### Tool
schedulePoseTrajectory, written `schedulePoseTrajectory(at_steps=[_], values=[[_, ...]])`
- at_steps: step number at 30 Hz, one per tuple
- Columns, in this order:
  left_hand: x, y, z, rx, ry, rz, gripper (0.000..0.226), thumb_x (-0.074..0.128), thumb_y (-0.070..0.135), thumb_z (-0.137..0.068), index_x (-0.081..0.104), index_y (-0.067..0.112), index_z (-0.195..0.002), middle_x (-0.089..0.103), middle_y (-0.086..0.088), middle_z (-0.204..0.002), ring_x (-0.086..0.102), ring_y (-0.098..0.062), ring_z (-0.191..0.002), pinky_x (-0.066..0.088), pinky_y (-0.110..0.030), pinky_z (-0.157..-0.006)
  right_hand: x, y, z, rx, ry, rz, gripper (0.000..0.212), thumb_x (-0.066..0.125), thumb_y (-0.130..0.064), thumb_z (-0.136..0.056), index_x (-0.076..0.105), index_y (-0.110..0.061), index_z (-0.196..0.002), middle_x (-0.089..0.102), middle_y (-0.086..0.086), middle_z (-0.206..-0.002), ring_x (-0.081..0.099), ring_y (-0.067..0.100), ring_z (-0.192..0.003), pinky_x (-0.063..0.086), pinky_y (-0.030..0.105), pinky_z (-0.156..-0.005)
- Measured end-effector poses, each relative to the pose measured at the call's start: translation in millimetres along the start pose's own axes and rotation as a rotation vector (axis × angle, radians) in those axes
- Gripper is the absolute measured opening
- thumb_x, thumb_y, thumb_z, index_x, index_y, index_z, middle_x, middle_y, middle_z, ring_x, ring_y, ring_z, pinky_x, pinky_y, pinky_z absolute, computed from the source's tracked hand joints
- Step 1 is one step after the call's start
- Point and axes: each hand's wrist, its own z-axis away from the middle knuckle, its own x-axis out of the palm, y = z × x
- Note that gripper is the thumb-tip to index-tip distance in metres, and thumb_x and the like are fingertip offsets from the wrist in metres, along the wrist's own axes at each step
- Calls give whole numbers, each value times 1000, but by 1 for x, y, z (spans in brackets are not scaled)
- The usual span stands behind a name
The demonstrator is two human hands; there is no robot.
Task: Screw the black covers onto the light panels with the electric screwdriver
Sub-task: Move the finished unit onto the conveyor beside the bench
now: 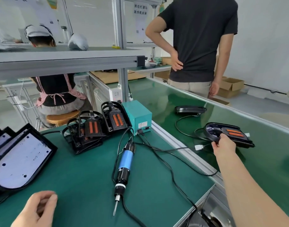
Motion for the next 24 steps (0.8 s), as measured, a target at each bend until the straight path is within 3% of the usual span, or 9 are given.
schedulePoseTrajectory(at_steps=[7, 13, 16, 19, 22, 24], values=[[-1, 24, 8, -47, -10, 4, 29, 56, 61, -71, 64, 39, -88, 71, 2, -81, 65, -3, -75, 46, -3, -67, 27, 7, -11, 52, -170, 68, 41, 65, -13, -99, 56, -12, -139, 62, 6, -138, 61, 18, -106, 46, 30, -89], [-4, 39, 14, 77, -29, -73, 27, 56, 62, -71, 64, 41, -86, 70, 5, -79, 65, -1, -70, 52, -22, -63, 47, 14, -28, -87, -208, 384, 39, 72, -21, -95, 59, -6, -129, 63, 11, -134, 60, 23, -104, 49, 36, -95], [-8, 46, 18, 70, -48, -94, 32, 56, 63, -71, 65, 38, -89, 71, 7, -77, 65, 3, -71, 53, -23, -63, 55, 24, -29, -221, -91, 632, 64, 81, -32, -87, 53, 5, -130, 61, 21, -133, 63, 37, -116, 51, 45, -103], [-9, 60, 24, 45, -51, -104, 30, 56, 62, -71, 65, 40, -89, 69, 19, -86, 65, 5, -73, 48, -8, -60, 62, 32, -17, -357, 23, 778, 81, 81, -40, -85, 40, 6, -139, 48, 26, -144, 52, 43, -128, 43, 48, -108], [-6, 74, 29, 53, -47, -119, 11, 74, 41, -80, 63, 41, -81, 67, 25, -88, 64, 5, -73, 42, 1, -65, 61, 38, -7, -393, 62, 778, 78, 70, -41, -94, 35, 6, -146, 35, 26, -151, 47, 45, -131, 38, 48, -110], [-4, 77, 30, 41, -59, -149, 29, 79, 15, -82, 63, 38, -79, 66, 27, -88, 63, 8, -75, 39, 4, -66, 57, 39, -4, -405, 94, 727, 72, 62, -39, -100, 34, 7, -148, 31, 25, -155, 42, 42, -137, 34, 46, -114]])
